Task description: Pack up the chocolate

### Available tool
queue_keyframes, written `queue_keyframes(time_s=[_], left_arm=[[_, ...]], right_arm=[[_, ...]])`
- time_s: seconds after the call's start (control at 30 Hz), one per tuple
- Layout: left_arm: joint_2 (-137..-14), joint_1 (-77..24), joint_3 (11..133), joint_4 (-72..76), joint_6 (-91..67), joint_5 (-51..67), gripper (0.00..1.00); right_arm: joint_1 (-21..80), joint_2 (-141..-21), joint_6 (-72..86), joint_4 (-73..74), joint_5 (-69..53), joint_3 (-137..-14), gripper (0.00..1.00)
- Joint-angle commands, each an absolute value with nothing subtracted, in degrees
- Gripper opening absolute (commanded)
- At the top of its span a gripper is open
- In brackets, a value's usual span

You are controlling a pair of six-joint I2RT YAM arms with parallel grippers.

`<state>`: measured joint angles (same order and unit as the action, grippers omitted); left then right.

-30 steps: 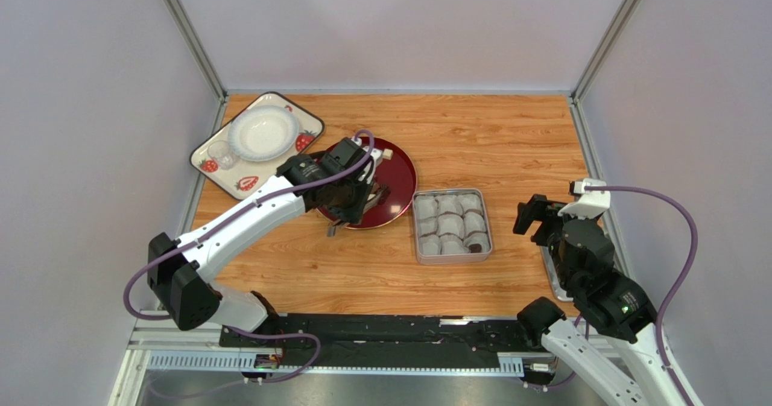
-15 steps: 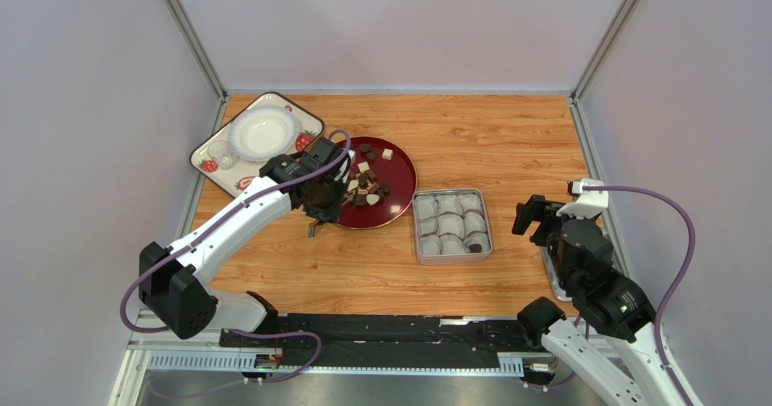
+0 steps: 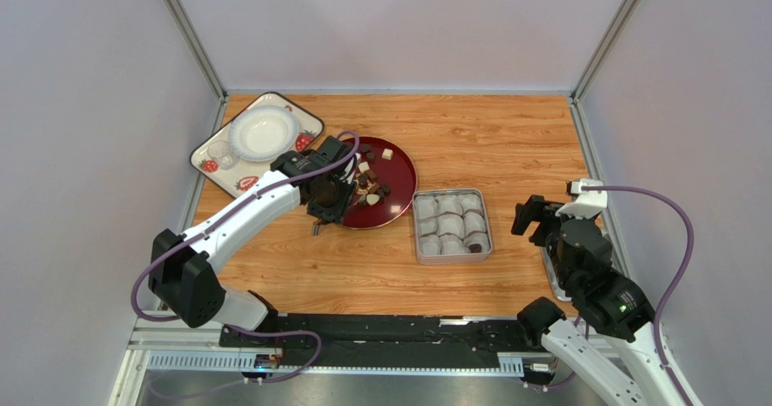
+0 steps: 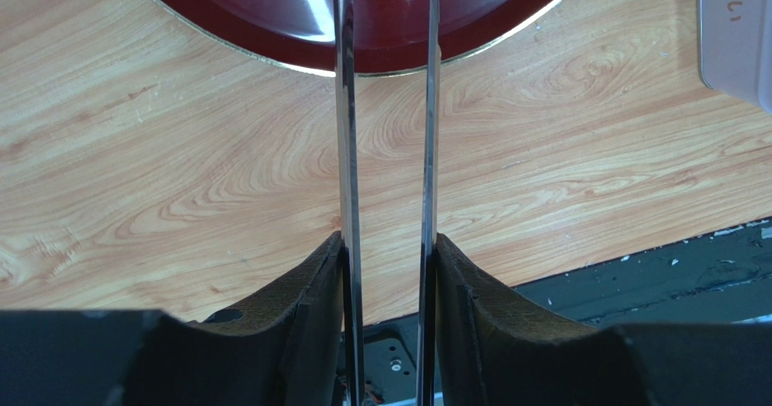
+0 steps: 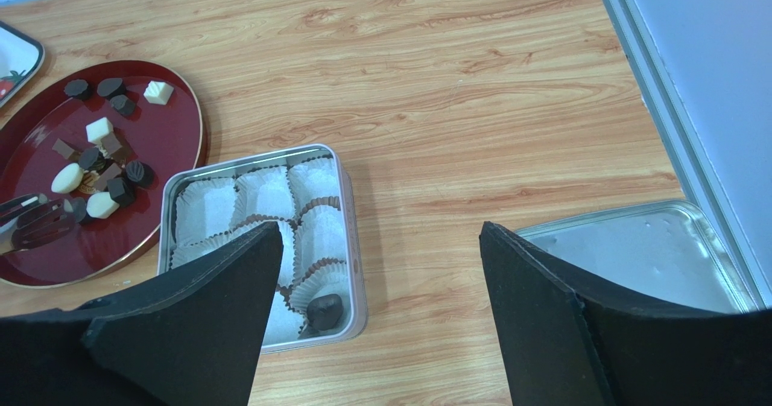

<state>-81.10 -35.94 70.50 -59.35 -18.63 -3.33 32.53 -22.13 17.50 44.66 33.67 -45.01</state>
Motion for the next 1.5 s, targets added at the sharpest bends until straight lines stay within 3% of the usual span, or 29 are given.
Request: queue_keyframes(time_s=[0.0,1.13,1.23,1.37,1.47], left_arm=[[-81.39,-35.68,73.56,-58.45,-16.61,-2.29,0.47],[-88.51,-34.45,76.38,-57.39,-15.12,-1.58,0.49],[-87.72,-34.54,76.46,-58.09,-15.56,-1.14,0.46],[-85.61,-34.54,76.64,-59.23,-16.08,-1.05,0.34],[-83.59,-34.54,77.43,-60.82,-16.61,-0.7,0.33]], right_arm=[[32.43,-21.8,16.61,42.19,33.49,-45.09,0.84],[32.43,-21.8,16.61,42.27,33.57,-45.09,0.84],[32.43,-21.71,16.61,42.19,33.4,-45.17,0.84],[32.43,-21.71,16.7,42.1,33.4,-45.09,0.84],[32.43,-21.71,16.61,42.1,33.49,-45.09,0.84]])
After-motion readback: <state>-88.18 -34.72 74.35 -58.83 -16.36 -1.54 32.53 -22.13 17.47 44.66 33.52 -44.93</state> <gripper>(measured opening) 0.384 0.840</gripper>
